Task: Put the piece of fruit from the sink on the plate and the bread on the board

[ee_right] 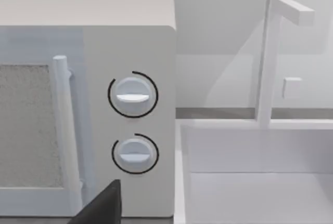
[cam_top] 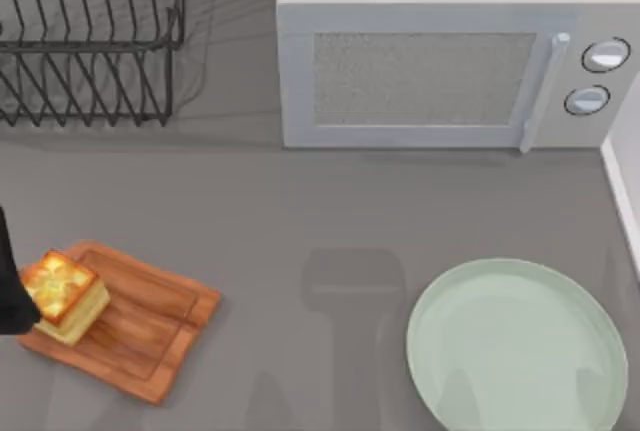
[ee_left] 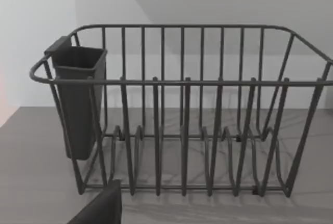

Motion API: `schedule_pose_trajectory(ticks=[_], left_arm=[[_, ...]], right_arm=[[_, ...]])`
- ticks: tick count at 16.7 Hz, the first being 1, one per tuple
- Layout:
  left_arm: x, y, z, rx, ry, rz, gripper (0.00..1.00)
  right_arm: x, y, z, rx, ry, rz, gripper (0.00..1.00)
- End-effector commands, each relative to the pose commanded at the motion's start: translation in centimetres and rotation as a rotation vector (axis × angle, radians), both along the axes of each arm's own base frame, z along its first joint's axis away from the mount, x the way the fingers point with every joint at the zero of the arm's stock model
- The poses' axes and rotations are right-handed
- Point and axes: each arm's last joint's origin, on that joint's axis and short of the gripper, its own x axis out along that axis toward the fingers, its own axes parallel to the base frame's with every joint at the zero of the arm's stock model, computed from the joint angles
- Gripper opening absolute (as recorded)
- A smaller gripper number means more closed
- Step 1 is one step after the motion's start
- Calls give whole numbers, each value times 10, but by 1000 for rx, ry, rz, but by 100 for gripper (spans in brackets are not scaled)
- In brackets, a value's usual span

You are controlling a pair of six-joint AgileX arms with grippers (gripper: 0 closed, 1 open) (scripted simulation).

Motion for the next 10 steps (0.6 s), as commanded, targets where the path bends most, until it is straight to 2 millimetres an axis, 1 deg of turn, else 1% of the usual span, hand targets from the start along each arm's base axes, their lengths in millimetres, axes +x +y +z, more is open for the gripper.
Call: schedule_pose_trajectory(ticks=[7,10], left_arm=[[0,0,0,0,0,0,100],[0,0,0,0,0,0,100]], right_arm=[[0,0,0,0,0,0,100],[1,-1,12,-8,41,-9,100]])
